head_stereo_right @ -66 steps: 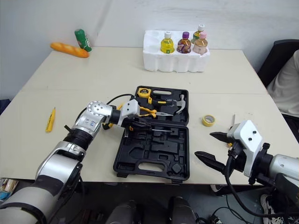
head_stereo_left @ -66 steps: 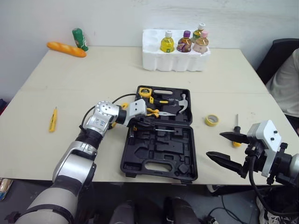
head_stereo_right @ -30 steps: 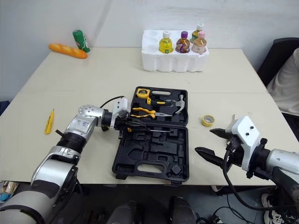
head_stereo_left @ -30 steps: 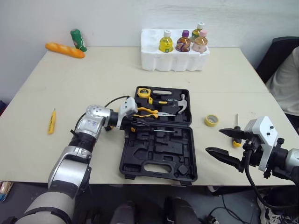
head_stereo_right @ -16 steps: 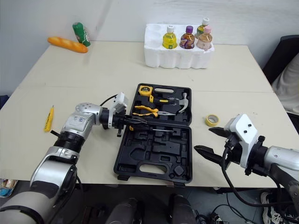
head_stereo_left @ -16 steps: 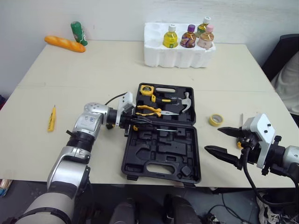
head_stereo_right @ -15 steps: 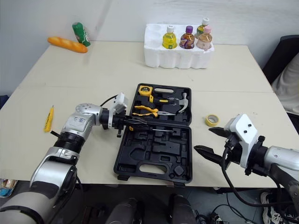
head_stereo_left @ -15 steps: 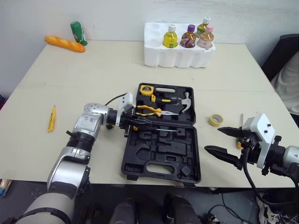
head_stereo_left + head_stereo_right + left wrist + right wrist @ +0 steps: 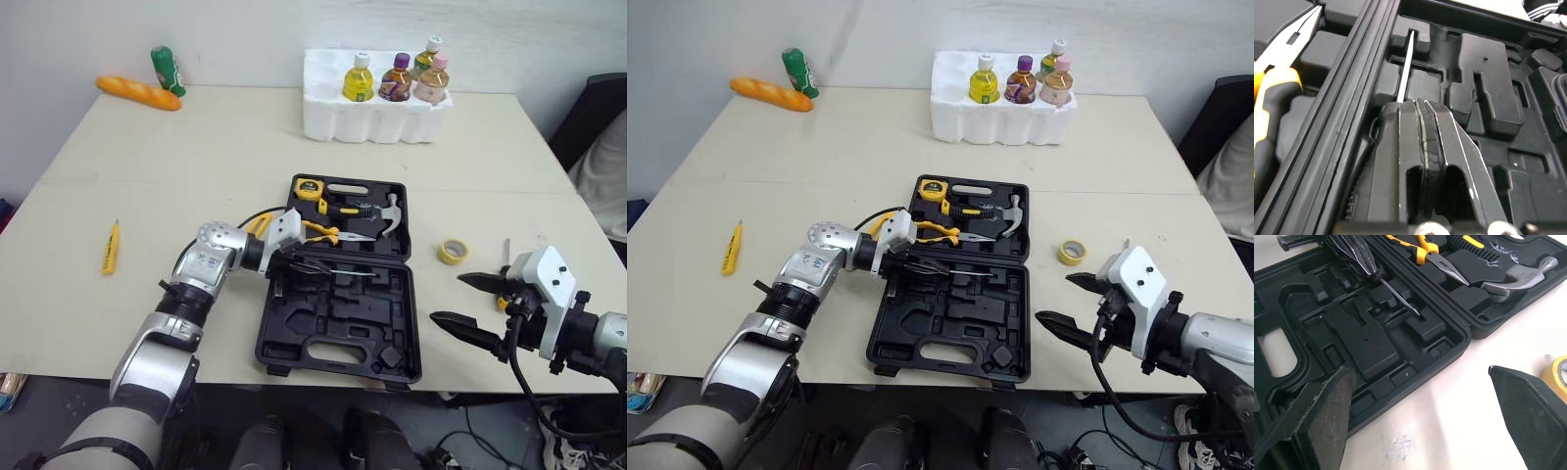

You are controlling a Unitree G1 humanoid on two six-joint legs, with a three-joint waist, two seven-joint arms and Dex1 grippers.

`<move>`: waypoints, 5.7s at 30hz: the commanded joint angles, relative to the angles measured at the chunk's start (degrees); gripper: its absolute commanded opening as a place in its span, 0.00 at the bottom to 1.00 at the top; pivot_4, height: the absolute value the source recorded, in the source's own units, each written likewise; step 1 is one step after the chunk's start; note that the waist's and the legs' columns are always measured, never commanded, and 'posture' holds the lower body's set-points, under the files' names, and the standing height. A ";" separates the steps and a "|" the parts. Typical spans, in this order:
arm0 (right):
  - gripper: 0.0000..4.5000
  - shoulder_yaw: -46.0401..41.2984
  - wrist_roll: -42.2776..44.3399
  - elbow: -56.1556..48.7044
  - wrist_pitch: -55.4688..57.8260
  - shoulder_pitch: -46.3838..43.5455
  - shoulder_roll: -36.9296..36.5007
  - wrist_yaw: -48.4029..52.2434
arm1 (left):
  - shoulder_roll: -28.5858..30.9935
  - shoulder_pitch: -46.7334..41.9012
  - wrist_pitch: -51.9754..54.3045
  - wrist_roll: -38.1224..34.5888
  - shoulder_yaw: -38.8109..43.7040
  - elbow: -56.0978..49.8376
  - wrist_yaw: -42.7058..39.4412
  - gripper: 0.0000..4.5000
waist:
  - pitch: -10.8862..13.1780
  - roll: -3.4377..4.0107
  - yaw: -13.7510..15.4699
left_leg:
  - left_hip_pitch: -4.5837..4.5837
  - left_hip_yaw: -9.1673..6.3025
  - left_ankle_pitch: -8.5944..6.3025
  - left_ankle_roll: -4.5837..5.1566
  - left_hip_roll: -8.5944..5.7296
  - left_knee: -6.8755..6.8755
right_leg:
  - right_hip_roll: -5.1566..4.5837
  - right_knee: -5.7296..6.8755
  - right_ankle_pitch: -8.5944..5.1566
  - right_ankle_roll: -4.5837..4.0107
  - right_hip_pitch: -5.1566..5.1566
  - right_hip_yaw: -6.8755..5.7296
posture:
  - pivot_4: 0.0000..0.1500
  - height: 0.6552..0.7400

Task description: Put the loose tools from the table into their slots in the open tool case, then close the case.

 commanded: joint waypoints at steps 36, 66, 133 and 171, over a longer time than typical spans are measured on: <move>1.00 -4.79 -1.13 1.32 -1.47 0.50 0.70 -0.80 | 3.05 4.14 3.89 -4.70 7.15 -6.50 6.27 0.02 | -0.37 0.48 -0.64 | 0.18 -0.24 -0.09 0.21 -0.04 -0.01 | -0.21 -0.16 0.07 0.09 0.27 -0.07 | 1.00 0.96; 1.00 -20.16 -20.62 51.09 -22.13 4.15 -9.18 17.30 | 33.44 58.56 16.62 -16.38 62.57 -12.47 26.93 0.99 | 0.39 0.73 -0.34 | 0.06 0.17 -0.16 -0.87 -0.04 -1.28 | -0.28 -0.20 -0.29 -0.51 -0.63 0.01 | 1.00 0.96; 0.48 3.52 -22.95 23.31 -2.53 -12.68 31.20 -44.90 | 23.61 9.73 34.94 -41.40 13.36 -52.47 5.28 1.00 | 0.26 0.02 -1.75 | 0.26 0.39 0.89 -0.94 0.09 -0.84 | 0.68 0.88 -0.31 -0.58 -0.62 0.52 | 1.00 0.96; 0.25 39.05 -7.54 15.71 9.55 -42.39 -0.08 12.12 | 41.36 28.39 22.26 -26.45 18.71 -48.40 -1.51 1.00 | 0.37 0.12 -1.67 | 0.04 0.35 0.66 -0.90 0.29 -0.80 | 0.45 0.79 -0.34 -0.66 -0.75 0.27 | 1.00 0.96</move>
